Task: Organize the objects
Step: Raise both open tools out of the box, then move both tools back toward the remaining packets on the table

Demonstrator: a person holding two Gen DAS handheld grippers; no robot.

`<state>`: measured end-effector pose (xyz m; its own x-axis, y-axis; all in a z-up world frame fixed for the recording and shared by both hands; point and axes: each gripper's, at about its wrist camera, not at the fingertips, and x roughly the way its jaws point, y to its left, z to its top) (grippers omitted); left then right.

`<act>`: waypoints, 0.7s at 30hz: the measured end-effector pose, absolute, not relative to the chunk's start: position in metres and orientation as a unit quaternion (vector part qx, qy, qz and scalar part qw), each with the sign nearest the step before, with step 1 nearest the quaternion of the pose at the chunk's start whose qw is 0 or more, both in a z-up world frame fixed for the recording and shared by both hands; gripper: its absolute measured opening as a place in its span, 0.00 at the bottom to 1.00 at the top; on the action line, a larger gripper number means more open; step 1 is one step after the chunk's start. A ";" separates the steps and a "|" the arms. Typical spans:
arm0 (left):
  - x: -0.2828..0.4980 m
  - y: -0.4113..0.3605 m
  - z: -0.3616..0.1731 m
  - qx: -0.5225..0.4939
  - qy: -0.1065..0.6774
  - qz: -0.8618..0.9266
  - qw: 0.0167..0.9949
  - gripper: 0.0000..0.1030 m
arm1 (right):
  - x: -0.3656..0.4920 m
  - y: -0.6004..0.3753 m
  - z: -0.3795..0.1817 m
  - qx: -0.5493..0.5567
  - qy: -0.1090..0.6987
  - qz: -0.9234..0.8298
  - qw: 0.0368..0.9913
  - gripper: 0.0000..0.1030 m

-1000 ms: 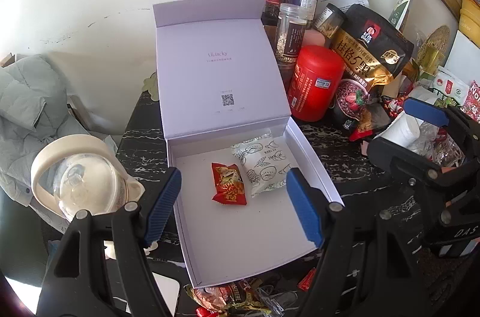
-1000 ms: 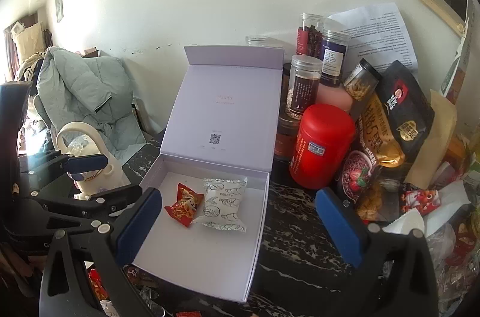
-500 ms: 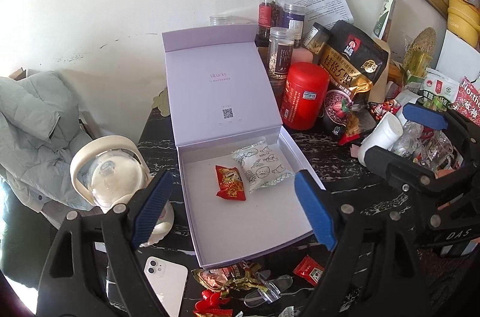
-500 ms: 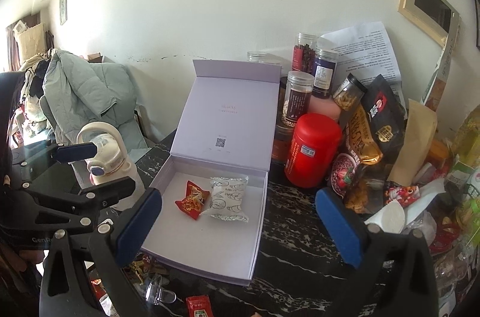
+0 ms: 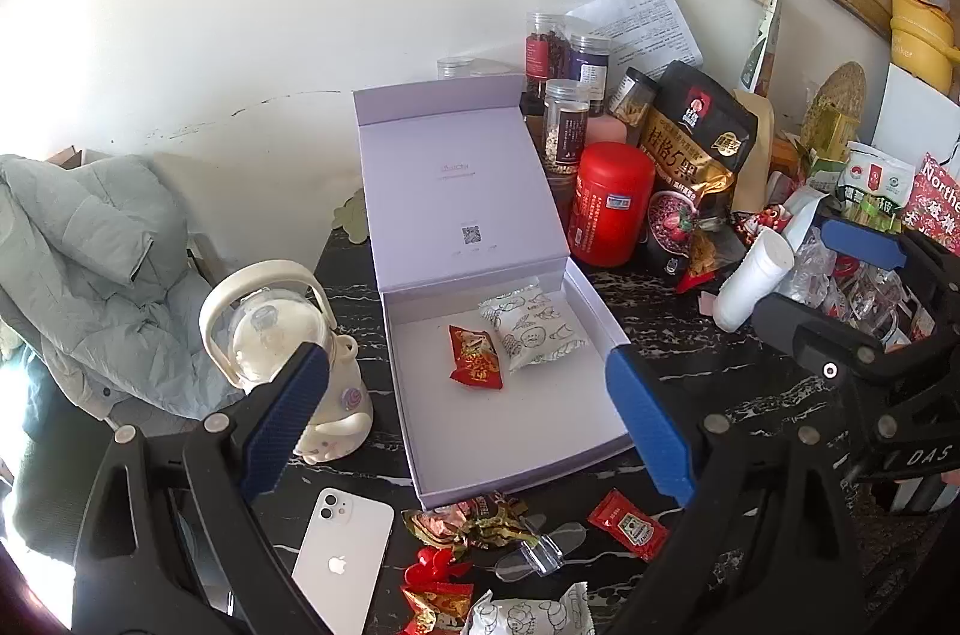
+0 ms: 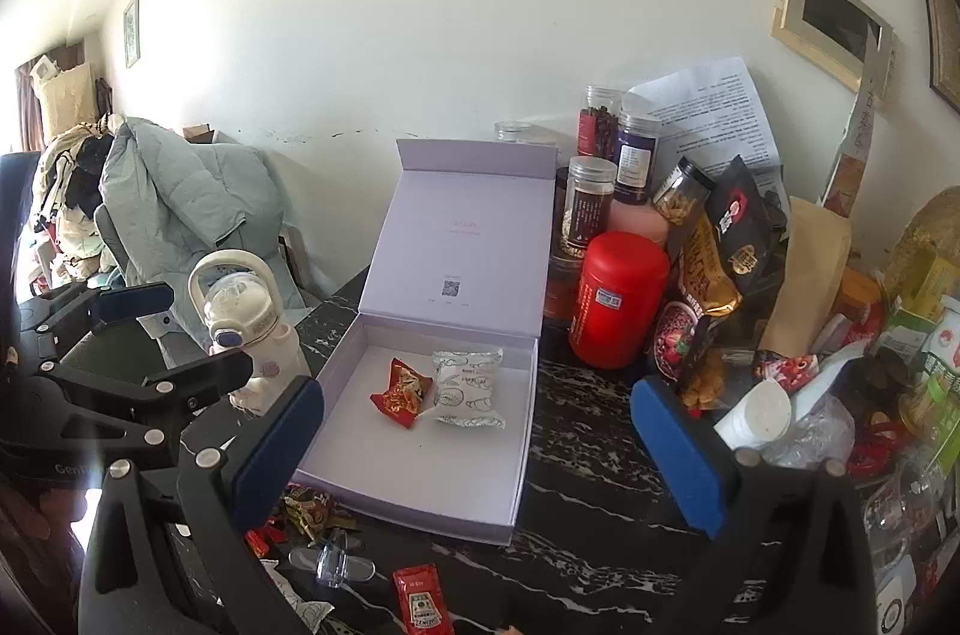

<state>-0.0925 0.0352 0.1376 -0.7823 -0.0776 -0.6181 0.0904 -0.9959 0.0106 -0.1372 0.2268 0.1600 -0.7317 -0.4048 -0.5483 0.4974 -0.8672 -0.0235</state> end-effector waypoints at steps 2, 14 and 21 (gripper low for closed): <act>-0.087 0.034 0.138 0.325 0.012 -0.945 0.048 0.91 | -0.130 0.228 0.159 0.271 0.087 -0.927 0.243 1.00; -0.053 0.029 0.130 0.319 0.011 -0.945 0.068 0.92 | -0.102 0.227 0.137 0.287 0.089 -0.920 0.253 1.00; -0.038 0.025 0.116 0.333 0.016 -0.940 0.068 0.93 | -0.087 0.223 0.125 0.296 0.086 -0.914 0.263 1.00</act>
